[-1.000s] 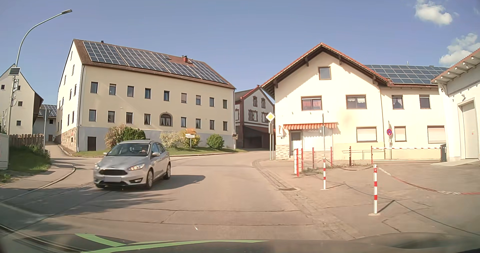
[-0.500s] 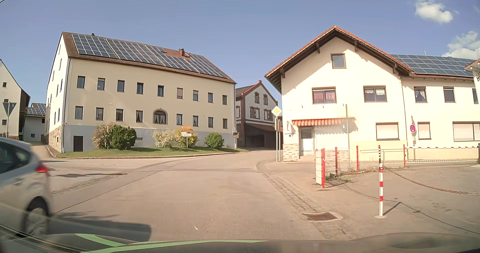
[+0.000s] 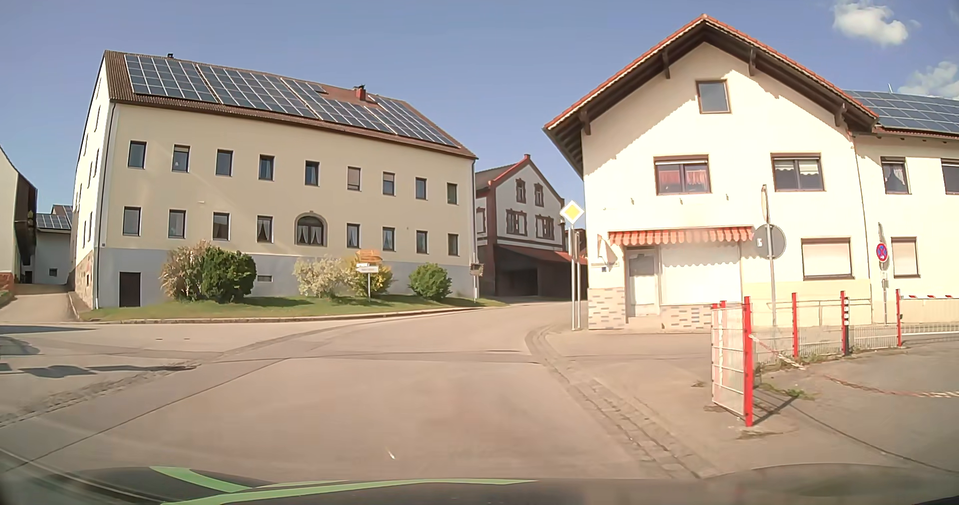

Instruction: Follow the waypoints while adhering to traffic rules and regulations

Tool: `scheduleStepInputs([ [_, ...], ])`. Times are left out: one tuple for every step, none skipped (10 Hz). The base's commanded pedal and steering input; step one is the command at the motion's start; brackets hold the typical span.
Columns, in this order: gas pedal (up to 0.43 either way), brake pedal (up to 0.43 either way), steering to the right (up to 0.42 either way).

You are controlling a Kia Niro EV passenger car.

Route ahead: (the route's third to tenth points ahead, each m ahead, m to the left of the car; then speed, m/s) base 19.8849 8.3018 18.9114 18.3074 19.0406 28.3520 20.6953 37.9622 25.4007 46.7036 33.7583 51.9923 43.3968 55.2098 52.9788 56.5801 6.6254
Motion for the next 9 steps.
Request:
scheduleStepInputs([
  [0.0,0.0,-0.019],
  [0.0,0.0,-0.019],
  [0.0,0.0,-0.019],
  [0.0,0.0,-0.021],
  [0.0,0.0,-0.026],
  [0.0,0.0,-0.034],
  [0.0,0.0,-0.048],
  [0.0,0.0,-0.065],
  [0.0,0.0,-0.084],
])
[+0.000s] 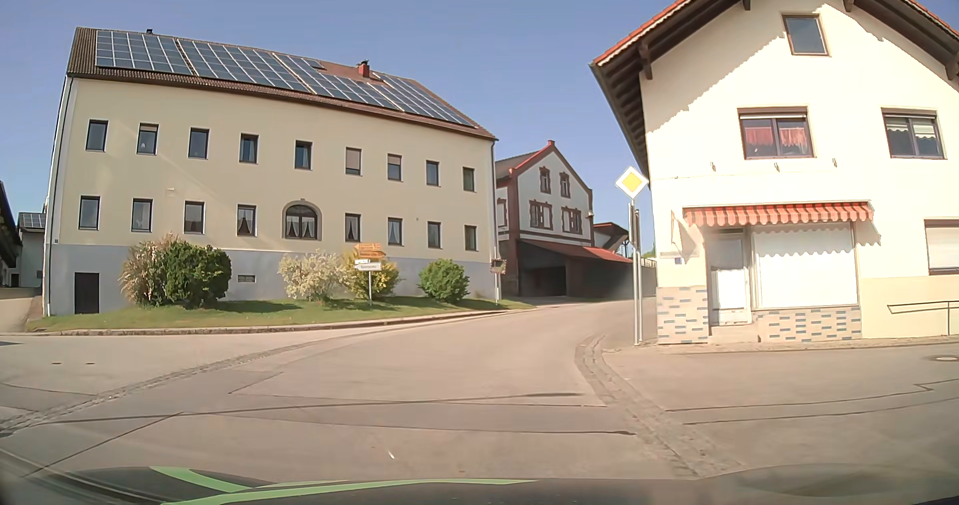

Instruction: Follow the waypoints while adhering to traffic rules and regulations

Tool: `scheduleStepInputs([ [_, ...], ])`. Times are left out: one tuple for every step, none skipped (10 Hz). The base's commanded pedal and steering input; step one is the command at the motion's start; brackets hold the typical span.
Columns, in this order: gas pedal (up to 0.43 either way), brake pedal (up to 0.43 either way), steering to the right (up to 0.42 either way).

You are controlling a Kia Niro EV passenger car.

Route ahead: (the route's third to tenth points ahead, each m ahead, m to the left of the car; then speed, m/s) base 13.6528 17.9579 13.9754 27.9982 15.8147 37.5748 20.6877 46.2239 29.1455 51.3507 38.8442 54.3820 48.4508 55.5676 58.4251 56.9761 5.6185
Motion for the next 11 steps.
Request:
scheduleStepInputs([
  [0.028,0.0,-0.106],
  [0.039,0.0,-0.132],
  [0.047,0.0,-0.152],
  [0.059,0.0,-0.173],
  [0.059,0.0,-0.196],
  [0.067,0.0,-0.215],
  [0.079,0.0,-0.235],
  [0.079,0.0,-0.257],
  [0.079,0.0,-0.277],
  [0.079,0.0,-0.293],
  [0.098,0.0,-0.304],
])
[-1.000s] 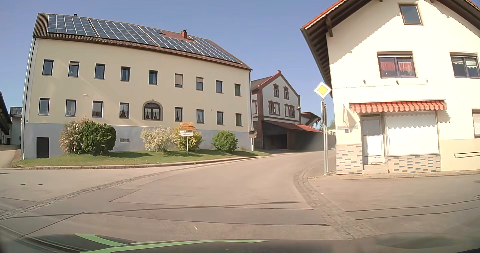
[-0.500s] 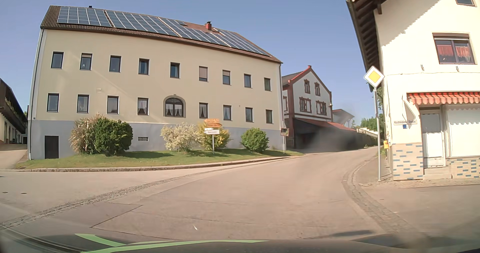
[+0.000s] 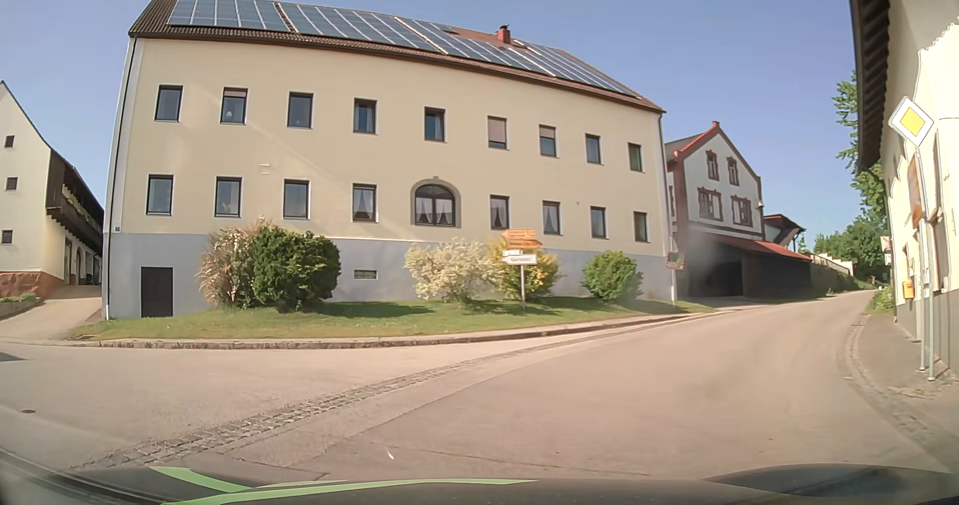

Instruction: Follow the waypoints while adhering to traffic rules and regulations

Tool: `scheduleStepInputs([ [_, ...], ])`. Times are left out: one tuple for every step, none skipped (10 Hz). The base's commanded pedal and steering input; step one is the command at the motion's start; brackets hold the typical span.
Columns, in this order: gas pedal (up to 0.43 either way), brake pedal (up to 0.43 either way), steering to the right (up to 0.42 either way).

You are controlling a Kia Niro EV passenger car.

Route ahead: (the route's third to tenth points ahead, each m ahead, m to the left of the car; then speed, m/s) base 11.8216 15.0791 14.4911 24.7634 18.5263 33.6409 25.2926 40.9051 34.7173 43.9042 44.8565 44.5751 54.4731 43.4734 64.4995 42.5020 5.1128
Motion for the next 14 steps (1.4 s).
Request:
scheduleStepInputs([
  [0.098,0.0,-0.308],
  [0.098,0.0,-0.314],
  [0.098,0.0,-0.321],
  [0.098,0.0,-0.334],
  [0.098,0.0,-0.347],
  [0.098,0.0,-0.361],
  [0.098,0.0,-0.377],
  [0.098,0.0,-0.386],
  [0.098,0.0,-0.391],
  [0.098,0.0,-0.394],
  [0.098,0.0,-0.4],
  [0.11,0.0,-0.403],
  [0.11,0.0,-0.403],
  [0.118,0.0,-0.401],
])
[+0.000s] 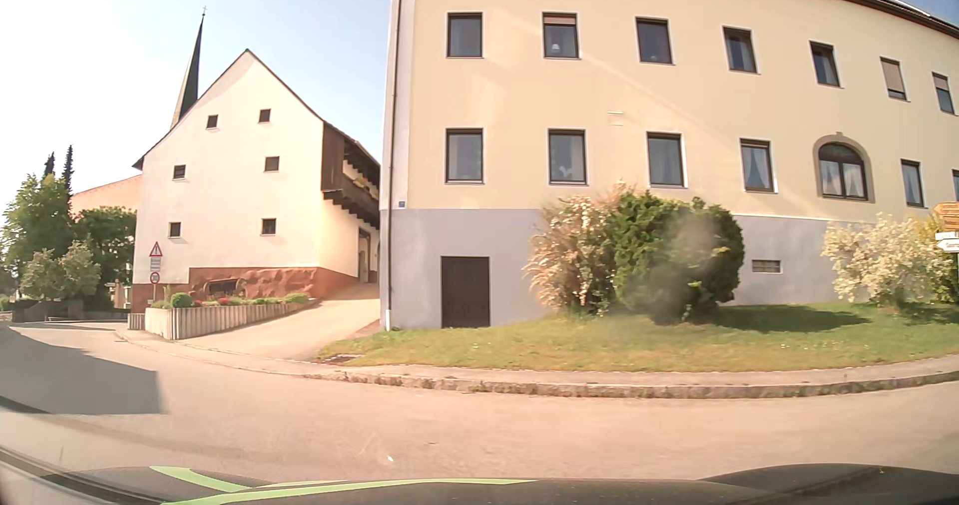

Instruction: Follow the waypoints while adhering to traffic rules and regulations

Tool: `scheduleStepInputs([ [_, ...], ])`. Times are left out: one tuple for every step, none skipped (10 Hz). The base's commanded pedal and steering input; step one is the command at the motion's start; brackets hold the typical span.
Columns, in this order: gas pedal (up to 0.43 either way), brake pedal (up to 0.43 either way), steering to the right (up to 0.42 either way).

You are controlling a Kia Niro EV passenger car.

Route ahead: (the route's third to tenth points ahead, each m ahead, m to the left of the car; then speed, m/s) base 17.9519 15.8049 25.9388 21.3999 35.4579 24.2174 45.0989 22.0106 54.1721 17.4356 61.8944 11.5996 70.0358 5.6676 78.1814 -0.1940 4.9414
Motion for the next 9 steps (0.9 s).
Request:
scheduleStepInputs([
  [0.118,0.0,-0.398],
  [0.13,0.0,-0.399],
  [0.15,0.0,-0.398],
  [0.15,0.0,-0.393],
  [0.169,0.0,-0.38],
  [0.197,0.0,-0.367],
  [0.197,0.0,-0.356],
  [0.197,0.0,-0.348],
  [0.197,0.0,-0.34],
])
